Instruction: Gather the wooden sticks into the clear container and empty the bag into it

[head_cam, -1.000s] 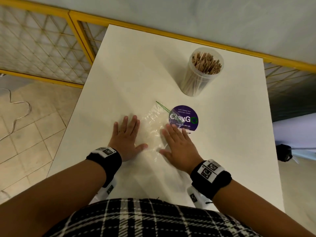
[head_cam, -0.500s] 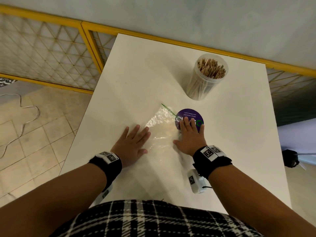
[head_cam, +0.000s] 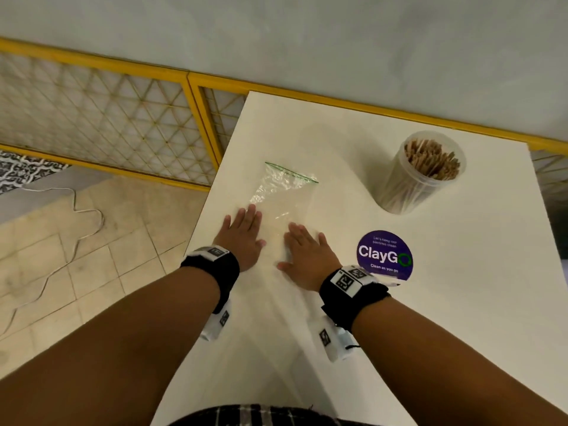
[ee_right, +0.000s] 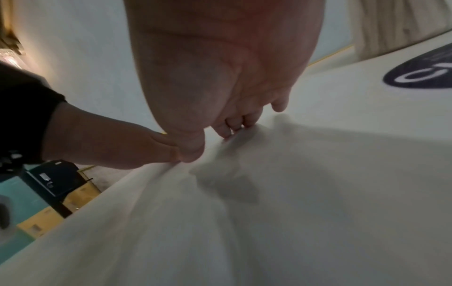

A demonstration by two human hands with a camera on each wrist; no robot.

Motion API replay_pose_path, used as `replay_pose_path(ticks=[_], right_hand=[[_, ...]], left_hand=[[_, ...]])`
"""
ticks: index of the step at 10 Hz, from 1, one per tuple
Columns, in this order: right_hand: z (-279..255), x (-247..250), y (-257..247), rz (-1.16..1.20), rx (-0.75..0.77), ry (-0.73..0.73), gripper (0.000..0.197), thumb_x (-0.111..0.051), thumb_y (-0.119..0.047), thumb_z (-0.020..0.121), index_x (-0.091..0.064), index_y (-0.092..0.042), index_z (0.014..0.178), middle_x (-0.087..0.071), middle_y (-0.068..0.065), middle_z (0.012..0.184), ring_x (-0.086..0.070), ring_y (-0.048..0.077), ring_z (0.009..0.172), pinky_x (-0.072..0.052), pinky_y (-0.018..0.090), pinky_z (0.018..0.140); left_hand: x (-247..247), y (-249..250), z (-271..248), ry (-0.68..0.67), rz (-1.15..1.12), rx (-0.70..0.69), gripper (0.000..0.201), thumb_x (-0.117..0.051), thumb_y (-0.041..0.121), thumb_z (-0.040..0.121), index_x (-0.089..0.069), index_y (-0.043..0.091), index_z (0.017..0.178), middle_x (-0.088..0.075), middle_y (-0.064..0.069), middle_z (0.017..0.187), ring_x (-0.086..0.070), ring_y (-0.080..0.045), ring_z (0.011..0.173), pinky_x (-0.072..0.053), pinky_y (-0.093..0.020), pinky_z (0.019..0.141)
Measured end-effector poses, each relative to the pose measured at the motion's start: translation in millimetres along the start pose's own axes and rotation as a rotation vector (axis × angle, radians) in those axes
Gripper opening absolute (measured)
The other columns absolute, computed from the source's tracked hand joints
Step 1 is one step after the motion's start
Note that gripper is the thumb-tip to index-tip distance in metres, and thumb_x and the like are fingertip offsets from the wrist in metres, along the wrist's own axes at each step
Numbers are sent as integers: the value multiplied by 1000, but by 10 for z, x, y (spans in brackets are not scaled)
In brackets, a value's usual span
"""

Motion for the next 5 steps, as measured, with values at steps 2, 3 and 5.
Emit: replay_pose_path(ticks=[2,3,5], right_hand=[[375,178,85,37,-4,30,71,-43,-47,96,-16,-13,151,3,1,163,1,17,150,-9,50,118],[373,152,104,4,-8,22,72,-43,-46,95,-13,-14,152,5,1,163,2,18,150,-7,50,119],[-250,214,87,-18,117,250,69,-26,-51,92,-26,-16,151,-10,3,162,-8,23,149,-8,49,120]], left_hand=[[106,-135,331,12,-104,15,65,-21,40,100,13,12,148,22,-5,157,12,-25,146,0,-44,118],[89,-137,296,67,-99,25,67,-24,41,99,11,12,148,19,-7,158,9,-26,146,-1,-46,118],[137,-54,-175,424,-238,-204,71,-37,42,93,-7,11,150,1,-11,159,1,-31,146,-3,-47,115]])
Point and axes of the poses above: each hand's wrist, its own z-axis towards the middle knuckle, its own x-axis out of the back of the hand, y = z × x, the point moved 4 cm from there along z, towards the middle knuckle
